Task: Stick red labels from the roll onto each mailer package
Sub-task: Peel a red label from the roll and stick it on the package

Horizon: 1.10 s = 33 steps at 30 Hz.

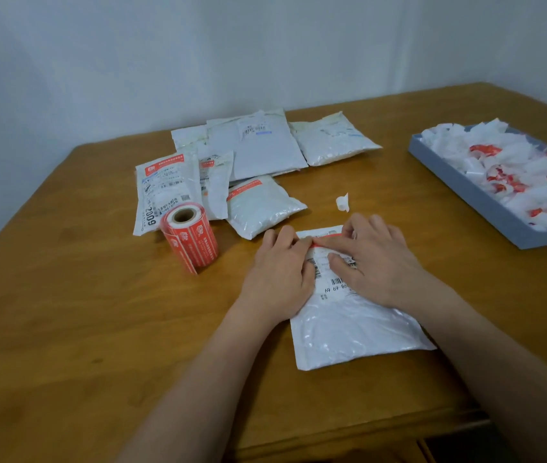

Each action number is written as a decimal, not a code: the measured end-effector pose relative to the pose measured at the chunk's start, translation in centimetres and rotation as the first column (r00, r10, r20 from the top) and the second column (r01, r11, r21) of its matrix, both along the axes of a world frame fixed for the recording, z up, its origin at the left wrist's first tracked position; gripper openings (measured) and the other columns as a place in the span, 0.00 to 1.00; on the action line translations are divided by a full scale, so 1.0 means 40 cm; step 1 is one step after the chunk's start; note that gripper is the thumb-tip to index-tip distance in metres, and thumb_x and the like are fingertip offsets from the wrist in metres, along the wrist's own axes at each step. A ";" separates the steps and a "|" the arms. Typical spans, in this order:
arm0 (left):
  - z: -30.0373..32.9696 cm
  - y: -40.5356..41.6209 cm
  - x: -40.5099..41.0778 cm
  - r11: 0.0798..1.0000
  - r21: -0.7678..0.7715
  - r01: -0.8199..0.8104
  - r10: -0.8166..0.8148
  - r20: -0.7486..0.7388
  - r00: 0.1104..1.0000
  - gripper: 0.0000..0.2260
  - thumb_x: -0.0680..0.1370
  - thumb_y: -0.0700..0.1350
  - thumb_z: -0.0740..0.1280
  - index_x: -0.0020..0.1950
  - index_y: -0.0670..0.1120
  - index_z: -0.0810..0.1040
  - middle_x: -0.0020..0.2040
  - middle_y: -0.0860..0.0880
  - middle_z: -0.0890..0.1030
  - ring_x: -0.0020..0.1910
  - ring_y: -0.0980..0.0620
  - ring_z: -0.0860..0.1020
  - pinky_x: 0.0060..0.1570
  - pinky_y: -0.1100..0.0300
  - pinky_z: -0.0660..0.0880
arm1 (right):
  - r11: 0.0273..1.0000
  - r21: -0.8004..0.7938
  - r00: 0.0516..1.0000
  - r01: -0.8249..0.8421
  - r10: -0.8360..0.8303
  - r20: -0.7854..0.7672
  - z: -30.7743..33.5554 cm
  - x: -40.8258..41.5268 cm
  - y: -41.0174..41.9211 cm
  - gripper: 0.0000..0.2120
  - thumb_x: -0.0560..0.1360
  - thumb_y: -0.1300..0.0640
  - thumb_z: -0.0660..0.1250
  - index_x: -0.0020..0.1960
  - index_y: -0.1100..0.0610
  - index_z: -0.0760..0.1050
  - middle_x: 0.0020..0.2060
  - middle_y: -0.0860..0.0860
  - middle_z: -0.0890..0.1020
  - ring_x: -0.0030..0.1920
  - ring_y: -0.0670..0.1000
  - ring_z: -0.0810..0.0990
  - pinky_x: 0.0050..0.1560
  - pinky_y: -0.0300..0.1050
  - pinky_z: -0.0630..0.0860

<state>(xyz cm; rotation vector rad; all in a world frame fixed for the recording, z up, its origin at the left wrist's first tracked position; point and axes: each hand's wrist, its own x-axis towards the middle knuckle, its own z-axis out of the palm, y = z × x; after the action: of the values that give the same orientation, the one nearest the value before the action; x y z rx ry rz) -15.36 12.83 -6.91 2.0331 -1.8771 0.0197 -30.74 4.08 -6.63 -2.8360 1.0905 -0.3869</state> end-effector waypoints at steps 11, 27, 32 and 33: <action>0.001 0.006 -0.015 0.998 0.004 -0.070 0.069 0.077 0.995 0.20 0.82 0.50 0.54 0.72 0.46 0.68 0.62 0.49 0.68 0.62 0.52 0.64 0.58 0.58 0.70 | 0.983 -0.084 0.986 0.161 -0.158 0.050 -0.007 0.005 0.021 0.32 0.72 0.37 0.42 0.66 0.43 0.74 0.46 0.45 0.64 0.52 0.49 0.67 0.51 0.49 0.69; -0.007 0.036 -0.014 0.995 -0.037 -0.095 0.089 -0.128 0.988 0.21 0.82 0.57 0.52 0.68 0.50 0.75 0.54 0.53 0.69 0.55 0.57 0.66 0.50 0.61 0.70 | 0.987 -0.063 0.968 0.147 -0.130 0.216 -0.013 -0.016 0.038 0.18 0.79 0.44 0.55 0.44 0.47 0.82 0.39 0.46 0.68 0.45 0.47 0.65 0.55 0.48 0.64; -0.008 0.046 -0.023 0.984 -0.062 -0.165 0.158 -0.115 0.981 0.21 0.83 0.56 0.52 0.63 0.46 0.78 0.57 0.53 0.72 0.55 0.58 0.69 0.47 0.63 0.71 | 0.952 0.025 0.912 0.304 -0.298 0.282 -0.006 -0.015 0.040 0.20 0.78 0.43 0.56 0.29 0.46 0.70 0.33 0.44 0.67 0.42 0.48 0.67 0.51 0.51 0.69; -0.009 0.049 -0.025 0.982 -0.064 -0.178 0.170 -0.110 0.979 0.20 0.83 0.56 0.52 0.63 0.47 0.77 0.57 0.53 0.72 0.55 0.58 0.69 0.47 0.63 0.72 | 0.952 0.038 0.909 0.303 -0.300 0.290 -0.004 -0.016 0.040 0.20 0.78 0.43 0.56 0.29 0.45 0.70 0.32 0.44 0.67 0.42 0.48 0.67 0.51 0.51 0.69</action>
<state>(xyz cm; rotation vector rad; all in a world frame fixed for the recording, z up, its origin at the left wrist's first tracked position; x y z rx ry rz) -16.35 14.78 -7.26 2.0997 -1.6083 0.0274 -31.38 5.69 -6.81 -2.5018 1.4580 -0.8058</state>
